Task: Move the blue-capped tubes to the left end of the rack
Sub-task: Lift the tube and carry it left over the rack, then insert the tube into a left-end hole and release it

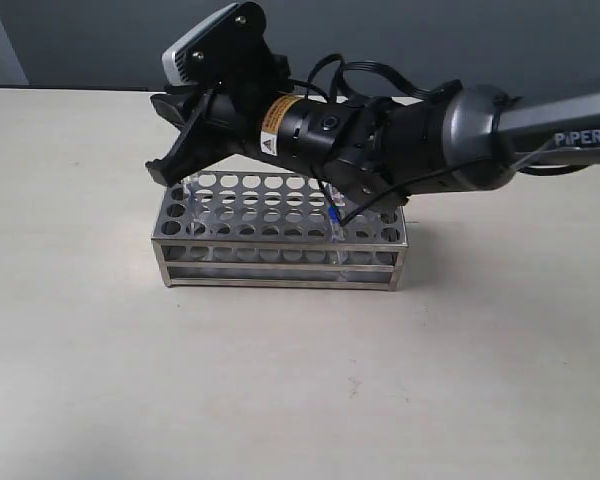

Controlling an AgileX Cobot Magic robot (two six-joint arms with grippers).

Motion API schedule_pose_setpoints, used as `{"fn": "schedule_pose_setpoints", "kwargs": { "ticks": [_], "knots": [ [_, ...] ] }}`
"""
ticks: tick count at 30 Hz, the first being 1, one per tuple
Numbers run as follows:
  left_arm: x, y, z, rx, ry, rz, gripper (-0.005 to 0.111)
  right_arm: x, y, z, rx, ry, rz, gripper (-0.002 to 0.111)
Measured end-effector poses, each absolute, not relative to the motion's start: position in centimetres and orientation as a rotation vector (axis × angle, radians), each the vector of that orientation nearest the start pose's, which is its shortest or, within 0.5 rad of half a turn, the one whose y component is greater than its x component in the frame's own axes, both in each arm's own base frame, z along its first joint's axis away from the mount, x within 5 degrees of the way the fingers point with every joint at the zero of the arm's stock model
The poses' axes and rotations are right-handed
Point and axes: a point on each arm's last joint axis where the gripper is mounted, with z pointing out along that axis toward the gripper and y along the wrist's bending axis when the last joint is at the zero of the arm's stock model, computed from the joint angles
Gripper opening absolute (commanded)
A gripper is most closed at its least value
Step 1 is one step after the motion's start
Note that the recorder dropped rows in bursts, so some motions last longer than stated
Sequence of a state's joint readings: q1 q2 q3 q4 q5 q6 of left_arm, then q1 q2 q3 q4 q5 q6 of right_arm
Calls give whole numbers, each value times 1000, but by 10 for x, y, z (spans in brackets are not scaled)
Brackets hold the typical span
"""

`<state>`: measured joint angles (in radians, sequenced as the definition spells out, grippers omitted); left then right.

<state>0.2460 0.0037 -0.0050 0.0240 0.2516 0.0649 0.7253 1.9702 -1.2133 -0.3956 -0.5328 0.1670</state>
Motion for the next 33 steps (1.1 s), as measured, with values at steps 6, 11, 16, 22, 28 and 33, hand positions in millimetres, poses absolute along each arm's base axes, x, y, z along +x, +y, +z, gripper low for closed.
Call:
{"fn": "schedule_pose_setpoints", "kwargs": {
  "ticks": [6, 11, 16, 22, 28, 33],
  "knots": [
    [54, 14, 192, -142, 1735, 251, 0, 317, 325, 203, -949, 1541, 587, 0],
    [54, 14, 192, -142, 1735, 251, 0, 317, 325, 199, -959, 1568, 573, 0],
    [54, 14, 192, -142, 1735, 251, 0, 319, 329, 193, -954, 1545, 595, 0],
    [54, 14, 192, -142, 1735, 251, 0, 321, 334, 184, -940, 1513, 632, 0],
    [54, 14, 192, -142, 1735, 251, 0, 322, 336, 182, -939, 1483, 641, 0],
    [54, 14, 192, -142, 1735, 251, 0, 325, 338, 185, -939, 1482, 630, 0]
  ]
}}
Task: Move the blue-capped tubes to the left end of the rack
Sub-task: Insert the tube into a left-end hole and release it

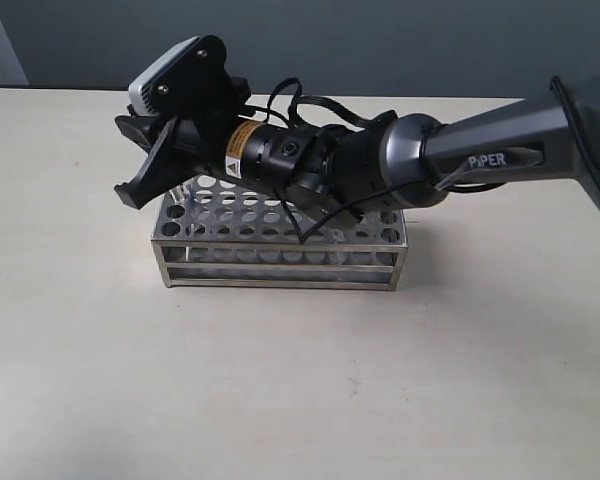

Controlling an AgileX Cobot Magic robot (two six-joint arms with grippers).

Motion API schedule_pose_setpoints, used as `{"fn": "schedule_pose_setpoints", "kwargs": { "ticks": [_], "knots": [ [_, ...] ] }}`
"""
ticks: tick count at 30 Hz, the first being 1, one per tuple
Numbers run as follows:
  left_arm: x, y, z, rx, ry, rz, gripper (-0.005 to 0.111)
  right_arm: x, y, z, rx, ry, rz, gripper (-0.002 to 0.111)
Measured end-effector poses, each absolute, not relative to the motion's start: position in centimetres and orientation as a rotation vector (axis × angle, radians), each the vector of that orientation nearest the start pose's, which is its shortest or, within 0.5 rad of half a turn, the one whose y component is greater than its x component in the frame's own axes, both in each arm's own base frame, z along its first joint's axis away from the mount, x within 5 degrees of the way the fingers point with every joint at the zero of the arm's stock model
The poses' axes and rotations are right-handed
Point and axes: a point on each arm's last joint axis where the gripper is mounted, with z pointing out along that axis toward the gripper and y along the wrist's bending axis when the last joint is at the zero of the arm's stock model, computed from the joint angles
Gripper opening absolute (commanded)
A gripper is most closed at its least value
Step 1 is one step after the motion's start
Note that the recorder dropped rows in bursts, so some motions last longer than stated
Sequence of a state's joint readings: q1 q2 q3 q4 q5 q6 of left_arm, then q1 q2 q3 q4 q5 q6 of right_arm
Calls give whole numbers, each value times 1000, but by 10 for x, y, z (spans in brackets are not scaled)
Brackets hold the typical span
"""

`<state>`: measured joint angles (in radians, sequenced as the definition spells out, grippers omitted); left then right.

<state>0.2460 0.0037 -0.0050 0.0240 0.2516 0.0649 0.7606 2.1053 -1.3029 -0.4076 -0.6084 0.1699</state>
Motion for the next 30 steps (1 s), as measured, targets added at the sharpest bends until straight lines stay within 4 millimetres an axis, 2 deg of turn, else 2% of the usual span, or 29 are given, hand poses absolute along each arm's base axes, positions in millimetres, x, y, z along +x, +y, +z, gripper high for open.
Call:
{"fn": "schedule_pose_setpoints", "kwargs": {
  "ticks": [3, 8, 30],
  "knots": [
    [54, 14, 192, -142, 1735, 251, 0, 326, 338, 184, -950, 1501, 611, 0],
    [54, 14, 192, -142, 1735, 251, 0, 327, 337, 171, -976, 1556, 582, 0],
    [54, 14, 192, -142, 1735, 251, 0, 326, 339, 194, -904, 1364, 630, 0]
  ]
}}
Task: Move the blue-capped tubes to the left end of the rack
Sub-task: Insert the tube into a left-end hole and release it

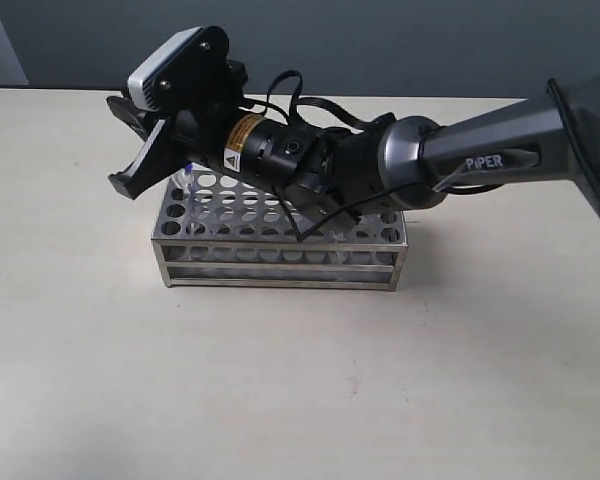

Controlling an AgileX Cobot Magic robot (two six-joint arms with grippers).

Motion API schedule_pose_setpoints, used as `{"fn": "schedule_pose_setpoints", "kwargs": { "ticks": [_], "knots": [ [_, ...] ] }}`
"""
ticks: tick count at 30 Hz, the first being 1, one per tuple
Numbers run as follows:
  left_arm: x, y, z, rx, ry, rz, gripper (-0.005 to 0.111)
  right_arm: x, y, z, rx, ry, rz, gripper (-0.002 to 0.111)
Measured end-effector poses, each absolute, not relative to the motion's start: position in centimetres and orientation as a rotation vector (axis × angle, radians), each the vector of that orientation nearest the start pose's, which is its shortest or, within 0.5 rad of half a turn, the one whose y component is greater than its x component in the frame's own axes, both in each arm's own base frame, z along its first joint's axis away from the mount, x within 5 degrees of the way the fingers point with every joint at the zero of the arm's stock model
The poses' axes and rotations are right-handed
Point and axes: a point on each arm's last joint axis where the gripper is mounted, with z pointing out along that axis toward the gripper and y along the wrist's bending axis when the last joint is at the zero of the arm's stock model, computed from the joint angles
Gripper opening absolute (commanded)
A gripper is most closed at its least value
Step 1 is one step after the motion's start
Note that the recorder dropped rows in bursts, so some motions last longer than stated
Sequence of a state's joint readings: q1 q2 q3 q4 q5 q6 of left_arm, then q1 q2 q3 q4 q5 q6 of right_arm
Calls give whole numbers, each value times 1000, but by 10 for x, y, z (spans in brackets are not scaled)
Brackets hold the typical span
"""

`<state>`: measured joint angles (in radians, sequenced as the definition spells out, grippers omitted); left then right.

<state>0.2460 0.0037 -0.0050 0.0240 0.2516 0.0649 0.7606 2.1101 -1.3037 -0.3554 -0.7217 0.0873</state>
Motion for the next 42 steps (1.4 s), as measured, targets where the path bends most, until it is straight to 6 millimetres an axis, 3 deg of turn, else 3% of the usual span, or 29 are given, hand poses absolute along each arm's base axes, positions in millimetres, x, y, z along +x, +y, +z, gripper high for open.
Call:
{"fn": "schedule_pose_setpoints", "kwargs": {
  "ticks": [5, 25, 42],
  "knots": [
    [54, 14, 192, -142, 1735, 251, 0, 326, 340, 196, -869, 1320, 658, 0],
    [54, 14, 192, -142, 1735, 251, 0, 333, 342, 143, -827, 1379, 664, 0],
    [54, 14, 192, -142, 1735, 251, 0, 323, 333, 129, -789, 1425, 708, 0]
  ]
}}
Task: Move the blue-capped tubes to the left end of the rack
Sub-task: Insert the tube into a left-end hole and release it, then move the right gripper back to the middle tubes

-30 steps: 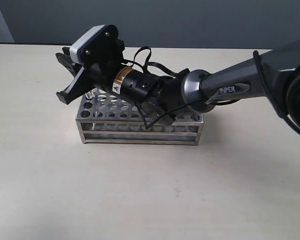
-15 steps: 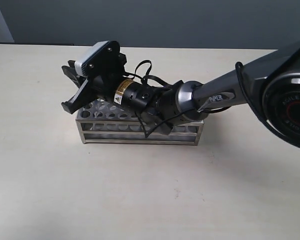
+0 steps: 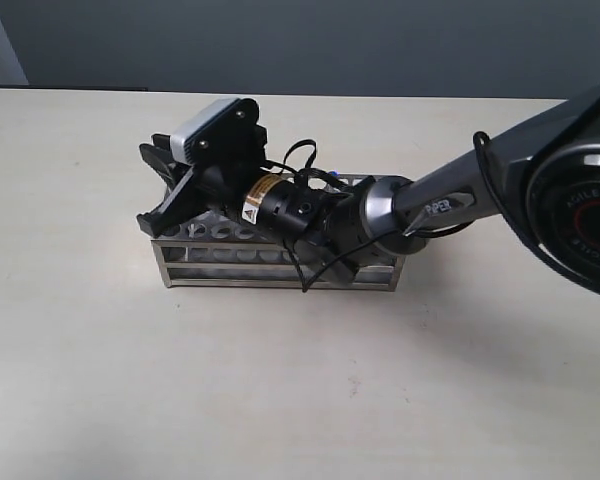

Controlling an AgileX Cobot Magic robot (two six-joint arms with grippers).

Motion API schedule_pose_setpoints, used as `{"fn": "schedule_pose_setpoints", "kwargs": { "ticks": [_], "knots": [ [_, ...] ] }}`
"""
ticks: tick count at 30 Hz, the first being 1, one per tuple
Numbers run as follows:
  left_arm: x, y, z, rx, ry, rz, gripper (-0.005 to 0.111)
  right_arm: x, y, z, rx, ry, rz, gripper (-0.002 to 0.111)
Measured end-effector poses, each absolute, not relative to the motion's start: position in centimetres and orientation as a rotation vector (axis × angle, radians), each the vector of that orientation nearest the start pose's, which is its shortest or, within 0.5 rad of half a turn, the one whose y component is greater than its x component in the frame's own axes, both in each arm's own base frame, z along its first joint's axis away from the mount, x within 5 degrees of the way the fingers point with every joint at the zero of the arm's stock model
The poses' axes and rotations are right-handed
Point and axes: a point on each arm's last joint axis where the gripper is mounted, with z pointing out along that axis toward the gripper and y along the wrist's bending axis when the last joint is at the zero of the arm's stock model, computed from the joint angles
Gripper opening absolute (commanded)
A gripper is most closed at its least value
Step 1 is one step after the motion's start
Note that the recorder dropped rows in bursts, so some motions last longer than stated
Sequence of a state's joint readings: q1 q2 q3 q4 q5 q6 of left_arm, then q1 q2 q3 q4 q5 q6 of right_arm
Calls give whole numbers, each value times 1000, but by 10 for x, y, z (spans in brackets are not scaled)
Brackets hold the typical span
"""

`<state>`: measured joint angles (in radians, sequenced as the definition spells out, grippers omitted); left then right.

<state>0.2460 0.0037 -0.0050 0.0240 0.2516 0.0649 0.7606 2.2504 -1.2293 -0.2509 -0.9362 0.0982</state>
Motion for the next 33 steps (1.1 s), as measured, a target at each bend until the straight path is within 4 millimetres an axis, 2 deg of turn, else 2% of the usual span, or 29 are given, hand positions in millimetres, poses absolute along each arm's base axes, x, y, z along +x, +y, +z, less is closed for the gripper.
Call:
{"fn": "schedule_pose_setpoints", "kwargs": {
  "ticks": [14, 17, 18, 21, 22, 24, 28, 33],
  "knots": [
    [54, 14, 192, -142, 1735, 251, 0, 324, 331, 120, -791, 1550, 765, 2],
    [54, 14, 192, -142, 1735, 251, 0, 323, 331, 120, -790, 1555, 775, 18],
    [54, 14, 192, -142, 1735, 251, 0, 323, 331, 120, -793, 1554, 777, 28],
    [54, 14, 192, -142, 1735, 251, 0, 321, 332, 118, -824, 1559, 782, 50],
    [54, 14, 192, -142, 1735, 251, 0, 320, 333, 119, -837, 1562, 779, 53],
    [54, 14, 192, -142, 1735, 251, 0, 319, 333, 119, -862, 1576, 767, 57],
    [54, 14, 192, -142, 1735, 251, 0, 318, 334, 122, -877, 1590, 757, 57],
    [54, 14, 192, -142, 1735, 251, 0, 316, 334, 140, -866, 1556, 764, 57]
  ]
}}
